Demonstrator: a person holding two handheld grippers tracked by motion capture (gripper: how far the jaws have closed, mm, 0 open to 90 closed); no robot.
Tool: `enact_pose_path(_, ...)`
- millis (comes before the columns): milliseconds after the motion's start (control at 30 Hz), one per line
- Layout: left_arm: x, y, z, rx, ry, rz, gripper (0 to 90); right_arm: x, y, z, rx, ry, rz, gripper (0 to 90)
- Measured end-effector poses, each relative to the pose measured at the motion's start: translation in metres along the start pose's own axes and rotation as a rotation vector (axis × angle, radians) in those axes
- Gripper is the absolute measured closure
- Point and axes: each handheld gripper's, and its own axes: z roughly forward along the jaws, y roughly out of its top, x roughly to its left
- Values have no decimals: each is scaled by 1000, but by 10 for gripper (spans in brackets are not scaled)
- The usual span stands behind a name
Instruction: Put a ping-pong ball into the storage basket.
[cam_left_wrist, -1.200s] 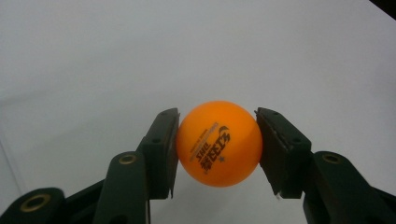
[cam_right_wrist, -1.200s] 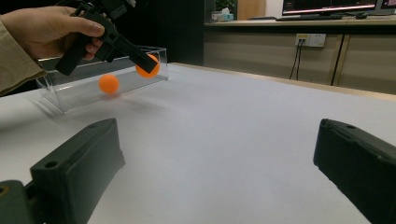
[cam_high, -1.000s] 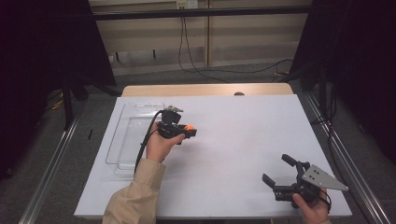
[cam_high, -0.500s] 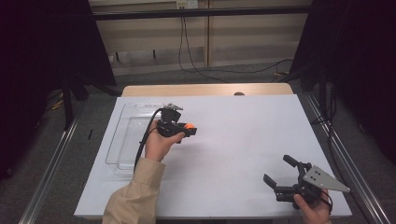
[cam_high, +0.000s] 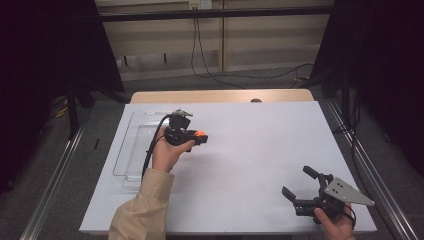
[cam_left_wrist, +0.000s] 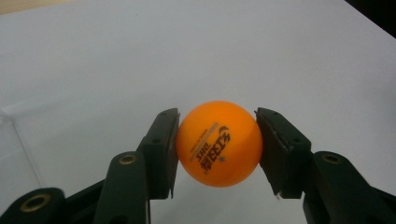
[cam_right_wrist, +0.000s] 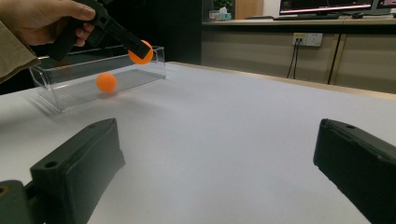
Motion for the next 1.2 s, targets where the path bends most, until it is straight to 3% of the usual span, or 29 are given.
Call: enact_pose_path(1200, 4, 3, -15, -2, 1, 4, 509, -1, 0, -1, -3, -3, 5, 5)
